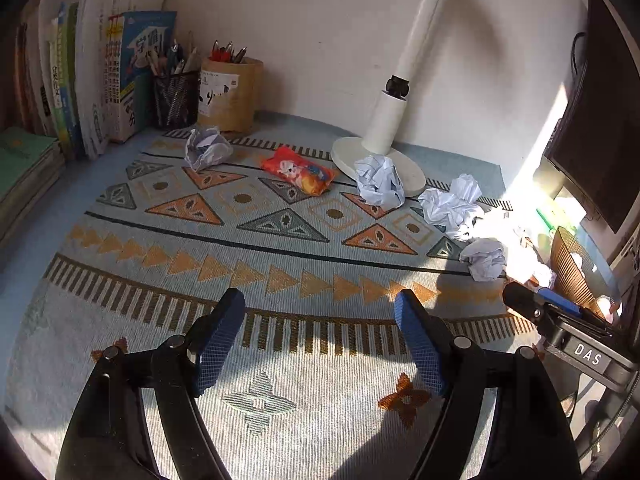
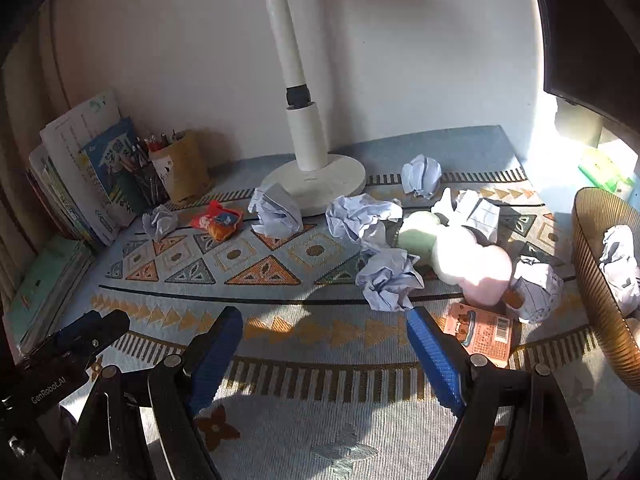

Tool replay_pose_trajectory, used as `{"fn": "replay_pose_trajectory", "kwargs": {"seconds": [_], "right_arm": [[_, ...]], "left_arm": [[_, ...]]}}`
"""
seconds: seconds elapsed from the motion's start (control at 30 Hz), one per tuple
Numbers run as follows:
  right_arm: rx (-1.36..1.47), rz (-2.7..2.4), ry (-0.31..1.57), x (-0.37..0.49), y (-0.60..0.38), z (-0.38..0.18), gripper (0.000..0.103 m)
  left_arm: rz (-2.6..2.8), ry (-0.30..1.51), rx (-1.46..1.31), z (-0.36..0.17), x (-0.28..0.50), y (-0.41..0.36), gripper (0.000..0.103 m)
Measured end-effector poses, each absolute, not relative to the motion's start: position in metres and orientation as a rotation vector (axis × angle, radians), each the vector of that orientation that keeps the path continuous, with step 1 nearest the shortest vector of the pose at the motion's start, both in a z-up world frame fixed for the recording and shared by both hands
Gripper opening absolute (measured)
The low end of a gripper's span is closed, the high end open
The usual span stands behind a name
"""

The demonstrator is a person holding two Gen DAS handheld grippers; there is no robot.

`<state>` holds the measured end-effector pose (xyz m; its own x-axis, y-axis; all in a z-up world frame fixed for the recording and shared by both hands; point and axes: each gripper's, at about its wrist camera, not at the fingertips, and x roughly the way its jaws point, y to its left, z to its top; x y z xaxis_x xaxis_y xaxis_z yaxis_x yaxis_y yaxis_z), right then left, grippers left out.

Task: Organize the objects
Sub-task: 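Reach the right tool to crumpled lined paper by the lamp base and grasp, then grasp crumpled white paper with the left tool while the right lifts the lined paper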

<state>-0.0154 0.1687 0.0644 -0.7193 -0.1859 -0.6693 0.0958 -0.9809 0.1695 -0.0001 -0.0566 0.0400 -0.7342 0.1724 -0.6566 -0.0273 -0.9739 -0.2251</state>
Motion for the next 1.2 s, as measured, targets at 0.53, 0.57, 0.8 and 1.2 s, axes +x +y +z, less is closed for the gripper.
{"fn": "replay_pose_trajectory", "kwargs": {"seconds": [0.53,0.57,0.8,1.2], "right_arm": [[1.251,-2.710,-0.144,-0.194,0.090,0.017,0.082],[1.255,-2.701,-0.138,-0.198,0.088,0.012,0.073],[1.147,-2.767,-0.026,-0.186,0.077,0.013,0.047],[1.089,-2.685,-0.154,-0.040,0.144,0.051,0.047]], "left_arm": [[2.778,-0.314,-1.286,0.014,-0.201,-0.162,0.079],[2.773,-0.306,-1.294,0.010,-0.206,-0.161,0.079],[2.779,-0.353,-1.301,0.002,-0.213,-0.160,0.048],[2.650,-0.372,-1.230,0.040,-0.091,-0.098,0.046]]}}
